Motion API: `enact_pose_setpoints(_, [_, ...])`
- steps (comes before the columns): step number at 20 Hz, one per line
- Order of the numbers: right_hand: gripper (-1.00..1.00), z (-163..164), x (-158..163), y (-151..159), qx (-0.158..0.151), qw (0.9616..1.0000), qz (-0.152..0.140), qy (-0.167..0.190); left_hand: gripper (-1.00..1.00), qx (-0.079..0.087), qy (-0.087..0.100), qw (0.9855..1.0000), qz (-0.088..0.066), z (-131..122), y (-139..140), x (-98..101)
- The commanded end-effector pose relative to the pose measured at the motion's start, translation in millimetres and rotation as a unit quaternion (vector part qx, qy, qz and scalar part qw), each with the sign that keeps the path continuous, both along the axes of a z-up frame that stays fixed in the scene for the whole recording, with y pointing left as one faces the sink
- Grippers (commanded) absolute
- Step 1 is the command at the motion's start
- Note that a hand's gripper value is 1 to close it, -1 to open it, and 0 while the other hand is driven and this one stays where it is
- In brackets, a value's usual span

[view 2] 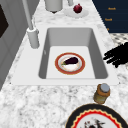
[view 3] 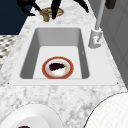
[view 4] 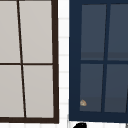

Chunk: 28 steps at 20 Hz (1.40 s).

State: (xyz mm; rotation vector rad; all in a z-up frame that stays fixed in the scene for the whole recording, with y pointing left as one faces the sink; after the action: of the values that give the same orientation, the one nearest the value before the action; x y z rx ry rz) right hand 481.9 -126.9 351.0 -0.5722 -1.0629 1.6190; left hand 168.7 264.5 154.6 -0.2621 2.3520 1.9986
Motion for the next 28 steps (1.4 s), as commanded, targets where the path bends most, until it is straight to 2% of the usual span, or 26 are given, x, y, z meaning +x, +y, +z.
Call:
enact_pose_setpoints(1, [-1.0,-10,0,9,-0.014,0.9999,0.0,0.0,0.0,0.0,0.0,1.0,0.0,0,0,0.0])
enact_pose_setpoints(7, [-1.0,-23,5,26,-0.039,0.9992,-0.013,-0.002,0.0,0.0,0.0,1.0,0.0,0,0,0.0])
enact_pose_setpoints(9, [-1.0,-31,5,27,-0.04,0.9991,-0.013,0.003,0.0,0.0,0.0,1.0,0.0,0,0,0.0])
enact_pose_setpoints(12, [-1.0,-46,3,26,-0.036,0.9992,-0.011,-0.011,0.0,0.0,0.0,1.0,0.0,0,0,0.0])
enact_pose_setpoints(13, [1.0,-51,1,27,-0.034,0.9992,-0.011,-0.015,0.0,0.0,0.0,1.0,0.0,0,0,0.0])
enact_pose_setpoints(16, [1.0,-57,-3,26,-0.021,0.9992,-0.004,-0.035,0.0,0.0,0.0,1.0,0.0,0,0,0.0])
enact_pose_setpoints(25, [1.0,-81,-12,25,-0.01,0.9994,-0.012,-0.032,0.0,0.0,0.0,1.0,0.0,0,0,0.0])
enact_pose_setpoints(26, [1.0,-76,-12,24,-0.01,0.9988,-0.018,-0.045,0.0,0.0,0.0,1.0,0.0,0,0,0.0])
enact_pose_setpoints(27, [-1.0,-67,-19,21,-0.015,0.9972,-0.019,-0.071,0.0,0.0,0.0,1.0,0.0,0,0,0.0])
enact_pose_setpoints(28, [-1.0,-59,-27,16,-0.016,0.9975,-0.021,-0.066,0.0,0.0,0.0,1.0,0.0,0,0,0.0])
